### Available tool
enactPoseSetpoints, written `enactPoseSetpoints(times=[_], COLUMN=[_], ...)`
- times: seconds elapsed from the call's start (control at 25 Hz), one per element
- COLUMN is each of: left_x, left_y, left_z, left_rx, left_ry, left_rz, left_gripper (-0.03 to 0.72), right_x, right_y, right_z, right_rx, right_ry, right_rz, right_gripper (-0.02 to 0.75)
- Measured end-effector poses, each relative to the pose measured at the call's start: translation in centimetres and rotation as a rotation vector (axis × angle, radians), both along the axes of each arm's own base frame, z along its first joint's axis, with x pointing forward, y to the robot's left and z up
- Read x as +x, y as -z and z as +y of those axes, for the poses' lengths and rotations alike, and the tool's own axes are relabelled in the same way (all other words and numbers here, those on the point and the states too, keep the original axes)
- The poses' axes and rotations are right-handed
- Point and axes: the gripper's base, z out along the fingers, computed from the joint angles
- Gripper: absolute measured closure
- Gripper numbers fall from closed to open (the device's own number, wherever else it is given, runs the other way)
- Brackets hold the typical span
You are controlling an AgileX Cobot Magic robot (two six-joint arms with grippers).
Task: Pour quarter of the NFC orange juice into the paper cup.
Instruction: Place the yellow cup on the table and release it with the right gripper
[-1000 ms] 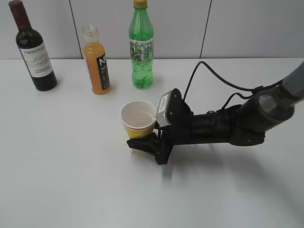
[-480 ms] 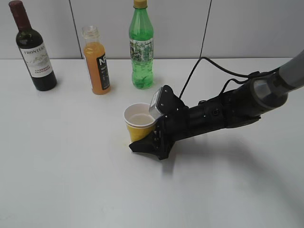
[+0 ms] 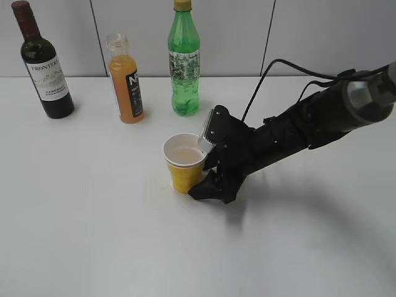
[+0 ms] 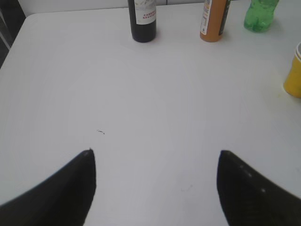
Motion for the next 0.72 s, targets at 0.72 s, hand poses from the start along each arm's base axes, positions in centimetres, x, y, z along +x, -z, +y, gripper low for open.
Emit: enactPoseSetpoints(times=[0.72], left_x=[0.0], left_y=[0.0], left_z=[0.0], left_rx=[0.000], left_ry=[0.000], left_rz=[0.000], left_gripper=[0.101], right_x=[2.7], right_y=[-10.3], right_z=[-5.6], right_rx=[0.025], right_ry=[0.270], right_rz=[-0.151], right_gripper=[0.146])
